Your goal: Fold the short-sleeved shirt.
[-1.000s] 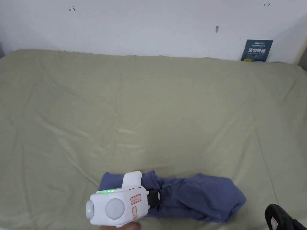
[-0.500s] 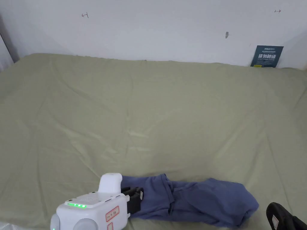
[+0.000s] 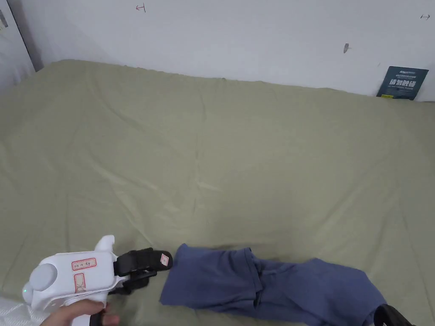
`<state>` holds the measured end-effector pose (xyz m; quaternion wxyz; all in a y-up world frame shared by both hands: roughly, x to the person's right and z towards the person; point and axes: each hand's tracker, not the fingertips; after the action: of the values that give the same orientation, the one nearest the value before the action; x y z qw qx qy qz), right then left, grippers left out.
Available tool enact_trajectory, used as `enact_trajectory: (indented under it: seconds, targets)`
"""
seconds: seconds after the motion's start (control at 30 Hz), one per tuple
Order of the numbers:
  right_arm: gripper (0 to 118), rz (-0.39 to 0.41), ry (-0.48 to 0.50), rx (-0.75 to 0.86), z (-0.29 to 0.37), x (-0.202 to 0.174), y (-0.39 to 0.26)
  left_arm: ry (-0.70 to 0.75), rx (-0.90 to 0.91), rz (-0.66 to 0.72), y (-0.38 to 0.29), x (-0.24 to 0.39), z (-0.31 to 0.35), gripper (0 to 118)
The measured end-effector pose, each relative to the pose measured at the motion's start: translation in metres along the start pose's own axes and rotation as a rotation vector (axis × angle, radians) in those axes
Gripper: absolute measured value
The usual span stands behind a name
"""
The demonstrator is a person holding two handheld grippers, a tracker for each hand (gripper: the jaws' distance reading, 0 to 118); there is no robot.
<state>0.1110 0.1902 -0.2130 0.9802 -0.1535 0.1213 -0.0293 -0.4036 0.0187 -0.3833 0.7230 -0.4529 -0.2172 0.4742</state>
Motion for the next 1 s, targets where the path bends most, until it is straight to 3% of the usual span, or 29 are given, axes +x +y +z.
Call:
enact_trajectory:
  seconds: [0.07,0.13,0.2,0.23,0.27,0.3,0.33,0.37,0.4,0.43,0.53,0.6,0.73,0.87,1.0]
  targets:
    - [0,0.005,0.006,-0.002,-0.003,-0.003,0.003,-0.048,-0.071,0.051,0.002,-0.015,-0.016,103]
    - [1,0.013,0.011,-0.002,-0.006,-0.005,0.004,-0.184,-0.03,-0.015,0.004,-0.008,-0.022,103]
    - [1,0.02,0.012,-0.007,-0.009,-0.006,0.006,-0.255,-0.139,0.106,0.001,-0.01,-0.05,102]
    - [1,0.021,0.013,-0.01,-0.011,-0.006,0.006,-0.262,-0.16,0.102,-0.002,-0.011,-0.059,97]
    - [1,0.023,0.013,-0.013,-0.012,-0.007,0.006,-0.212,-0.129,0.067,-0.005,-0.006,-0.068,86]
    - [1,0.026,0.012,-0.018,-0.014,-0.007,0.006,-0.11,-0.103,0.019,-0.006,-0.003,-0.075,51]
    - [1,0.029,0.01,-0.022,-0.014,-0.007,0.007,-0.006,-0.096,-0.004,-0.008,-0.001,-0.08,25]
    - [1,0.03,0.009,-0.022,-0.013,-0.007,0.008,0.028,-0.089,-0.02,-0.01,-0.002,-0.081,22]
    - [1,0.029,0.009,-0.018,-0.012,-0.007,0.008,-0.053,-0.08,0.003,-0.01,-0.001,-0.075,22]
    - [1,0.029,0.009,-0.016,-0.011,-0.006,0.009,-0.038,-0.064,0.014,-0.01,0.003,-0.072,22]
    - [1,0.039,0.006,-0.019,-0.01,-0.005,0.008,0.132,0.039,-0.069,-0.018,0.028,-0.06,17]
    - [1,0.039,0.002,-0.025,-0.009,-0.003,0.007,0.164,0.072,-0.148,-0.02,0.046,-0.049,17]
    - [1,0.01,-0.006,-0.015,-0.006,0.0,0.005,0.292,0.15,-0.188,-0.006,0.063,-0.012,17]
    - [1,0.005,0.0,-0.006,-0.003,-0.001,0.003,0.548,0.219,-0.268,0.014,0.072,0.031,17]
    - [1,0.001,0.012,0.001,0.0,-0.002,0.0,0.681,0.23,-0.281,0.02,0.08,0.046,17]
